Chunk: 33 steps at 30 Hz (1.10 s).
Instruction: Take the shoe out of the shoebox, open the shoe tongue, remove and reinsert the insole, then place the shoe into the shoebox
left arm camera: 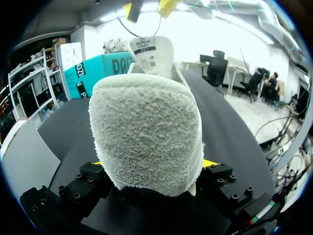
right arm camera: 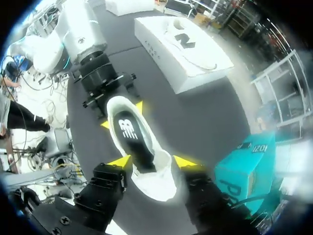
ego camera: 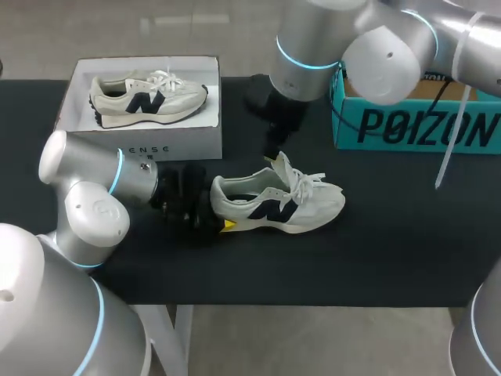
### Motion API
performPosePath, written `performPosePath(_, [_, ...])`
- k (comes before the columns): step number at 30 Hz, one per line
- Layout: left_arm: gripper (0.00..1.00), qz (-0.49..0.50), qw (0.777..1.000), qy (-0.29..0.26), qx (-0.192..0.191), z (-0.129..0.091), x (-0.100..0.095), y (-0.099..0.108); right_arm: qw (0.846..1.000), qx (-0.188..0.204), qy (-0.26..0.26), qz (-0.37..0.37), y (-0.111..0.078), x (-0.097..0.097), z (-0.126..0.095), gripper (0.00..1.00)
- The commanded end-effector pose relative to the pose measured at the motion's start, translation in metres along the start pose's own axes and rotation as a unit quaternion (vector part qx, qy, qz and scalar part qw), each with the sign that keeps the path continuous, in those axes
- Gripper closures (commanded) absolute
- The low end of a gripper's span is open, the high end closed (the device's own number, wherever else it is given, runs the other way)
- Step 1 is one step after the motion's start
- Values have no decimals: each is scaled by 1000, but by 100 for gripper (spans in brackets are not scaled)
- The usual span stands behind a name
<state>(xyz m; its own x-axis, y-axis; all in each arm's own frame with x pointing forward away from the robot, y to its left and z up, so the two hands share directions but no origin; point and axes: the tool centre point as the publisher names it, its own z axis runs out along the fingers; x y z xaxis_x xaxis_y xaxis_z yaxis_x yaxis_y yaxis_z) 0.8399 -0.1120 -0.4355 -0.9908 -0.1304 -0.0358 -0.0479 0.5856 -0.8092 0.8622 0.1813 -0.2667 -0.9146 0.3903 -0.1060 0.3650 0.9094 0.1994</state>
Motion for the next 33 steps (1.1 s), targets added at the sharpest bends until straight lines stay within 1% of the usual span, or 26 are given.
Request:
performPosePath(1, [100, 0, 1000, 0, 1, 3, 1, 3, 963, 15, 49, -263, 3, -1, 13, 100])
performPosePath(2, [100, 0, 1000, 0, 1, 3, 1, 3, 962, 22, 54, -267, 3, 0, 15, 100])
performPosePath(15, [100, 0, 1000, 0, 1, 3, 1, 3, 962, 22, 54, -267, 3, 0, 15, 100])
performPosePath(18, [100, 0, 1000, 0, 1, 3, 1, 3, 962, 26, 58, -266, 4, 0, 31, 100])
performPosePath(23, [100, 0, 1000, 0, 1, 3, 1, 3, 971, 15, 55, -234, 1, 3, 58, 100])
performPosePath(27, [100, 0, 1000, 0, 1, 3, 1, 3, 974, 17, 37, -224, 1, 5, 70, 100])
performPosePath(32, [100, 0, 1000, 0, 1, 3, 1, 3, 973, 19, 36, -227, 4, 8, 87, 100])
performPosePath(33, [100, 0, 1000, 0, 1, 3, 1, 3, 972, 27, 36, -231, 4, 9, 90, 100])
